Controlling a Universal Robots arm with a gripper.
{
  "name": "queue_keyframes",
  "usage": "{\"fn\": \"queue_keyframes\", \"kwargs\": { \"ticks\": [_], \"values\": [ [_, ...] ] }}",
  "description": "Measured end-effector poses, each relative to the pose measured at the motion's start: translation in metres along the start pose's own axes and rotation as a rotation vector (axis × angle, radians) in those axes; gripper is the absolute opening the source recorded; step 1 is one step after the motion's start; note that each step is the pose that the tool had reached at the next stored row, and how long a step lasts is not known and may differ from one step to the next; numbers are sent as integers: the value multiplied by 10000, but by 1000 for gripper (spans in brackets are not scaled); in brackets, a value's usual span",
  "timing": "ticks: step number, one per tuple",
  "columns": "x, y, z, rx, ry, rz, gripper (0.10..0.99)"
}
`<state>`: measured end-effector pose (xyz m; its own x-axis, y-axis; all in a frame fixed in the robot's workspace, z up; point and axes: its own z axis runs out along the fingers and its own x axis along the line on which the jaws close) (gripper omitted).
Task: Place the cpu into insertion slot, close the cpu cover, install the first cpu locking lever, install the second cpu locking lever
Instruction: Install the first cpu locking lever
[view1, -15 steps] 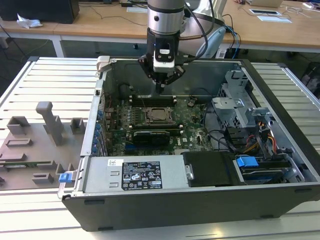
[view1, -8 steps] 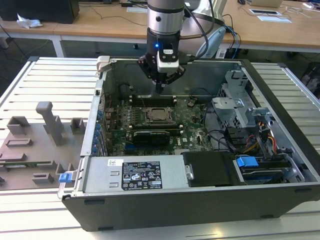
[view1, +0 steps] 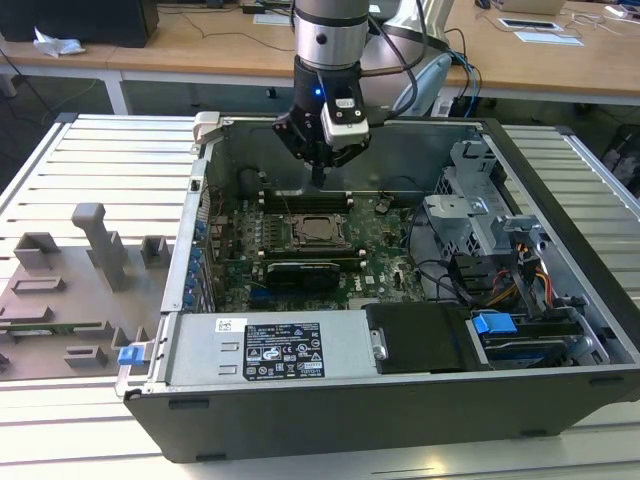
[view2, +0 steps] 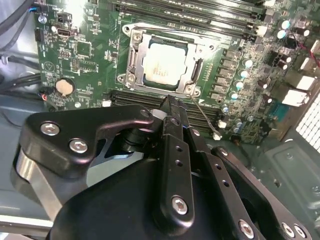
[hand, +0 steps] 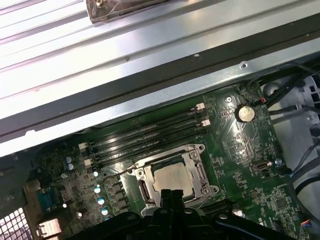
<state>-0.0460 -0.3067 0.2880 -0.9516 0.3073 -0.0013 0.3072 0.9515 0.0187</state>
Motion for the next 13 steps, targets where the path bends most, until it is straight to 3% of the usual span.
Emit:
{"fn": "queue_keyframes", "kwargs": {
  "ticks": [13],
  "values": [
    [0, 0, 0, -2, 30, -1597, 106]
  ]
}}
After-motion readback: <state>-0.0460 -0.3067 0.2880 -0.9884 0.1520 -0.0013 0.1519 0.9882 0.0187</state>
